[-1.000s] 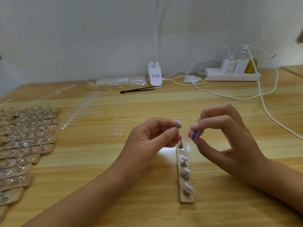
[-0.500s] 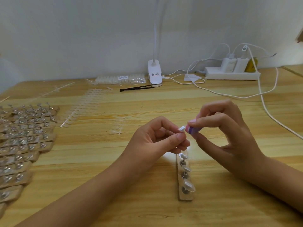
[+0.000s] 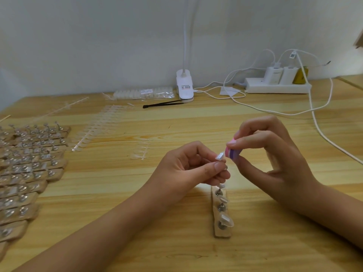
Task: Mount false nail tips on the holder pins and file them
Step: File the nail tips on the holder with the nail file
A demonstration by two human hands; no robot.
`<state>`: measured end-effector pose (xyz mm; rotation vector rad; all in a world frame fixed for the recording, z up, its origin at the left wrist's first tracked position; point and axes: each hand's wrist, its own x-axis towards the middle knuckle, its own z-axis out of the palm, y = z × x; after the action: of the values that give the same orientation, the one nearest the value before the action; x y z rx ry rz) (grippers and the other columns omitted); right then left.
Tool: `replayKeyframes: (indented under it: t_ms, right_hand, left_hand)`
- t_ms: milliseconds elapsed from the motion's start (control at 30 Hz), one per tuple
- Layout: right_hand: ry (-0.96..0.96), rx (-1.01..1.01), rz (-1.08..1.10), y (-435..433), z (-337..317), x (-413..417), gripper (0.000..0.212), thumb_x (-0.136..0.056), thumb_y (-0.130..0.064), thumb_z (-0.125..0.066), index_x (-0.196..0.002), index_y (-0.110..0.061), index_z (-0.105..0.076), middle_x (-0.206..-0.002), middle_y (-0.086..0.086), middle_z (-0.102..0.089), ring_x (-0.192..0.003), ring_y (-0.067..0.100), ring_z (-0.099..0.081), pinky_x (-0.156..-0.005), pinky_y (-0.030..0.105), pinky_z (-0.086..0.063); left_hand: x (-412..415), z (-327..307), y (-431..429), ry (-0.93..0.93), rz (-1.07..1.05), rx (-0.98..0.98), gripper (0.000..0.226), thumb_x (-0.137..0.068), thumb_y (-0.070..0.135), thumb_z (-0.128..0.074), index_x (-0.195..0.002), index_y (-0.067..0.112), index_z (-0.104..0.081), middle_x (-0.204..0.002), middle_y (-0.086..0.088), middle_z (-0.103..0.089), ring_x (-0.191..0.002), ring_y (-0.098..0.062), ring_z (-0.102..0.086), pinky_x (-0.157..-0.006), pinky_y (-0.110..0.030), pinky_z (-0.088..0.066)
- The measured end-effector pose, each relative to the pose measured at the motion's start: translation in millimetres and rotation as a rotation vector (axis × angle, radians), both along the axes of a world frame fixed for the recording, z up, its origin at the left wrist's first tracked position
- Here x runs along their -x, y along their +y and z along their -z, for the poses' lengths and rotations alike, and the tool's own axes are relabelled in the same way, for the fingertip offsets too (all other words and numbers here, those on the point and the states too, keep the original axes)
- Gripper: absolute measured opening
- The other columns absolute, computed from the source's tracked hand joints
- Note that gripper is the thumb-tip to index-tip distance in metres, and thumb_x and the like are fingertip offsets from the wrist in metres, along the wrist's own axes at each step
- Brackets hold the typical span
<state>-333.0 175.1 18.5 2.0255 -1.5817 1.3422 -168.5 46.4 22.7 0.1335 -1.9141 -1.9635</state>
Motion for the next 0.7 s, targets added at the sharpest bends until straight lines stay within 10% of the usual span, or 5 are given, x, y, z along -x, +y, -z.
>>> replayKeyframes:
  t_ms: [700]
  right_hand:
    - [-0.053,-0.03,-0.045,1,-4,-6,0.025,-0.084,-0.012,-0.066,-0.108,-0.017,-0.062,-0.108,0.009,-0.055,-0.104,0.025,-0.059,-0.086,0.042,-0.051]
  left_hand:
    - [3,4,-1,0.042,-0.066,0.037,0.007,-0.079,0.022,-0.072,-0.08,0.029,-0.071,-0.079,-0.003,-0.075,-0.076,-0.012,-0.073,-0.069,-0.019,-0.055]
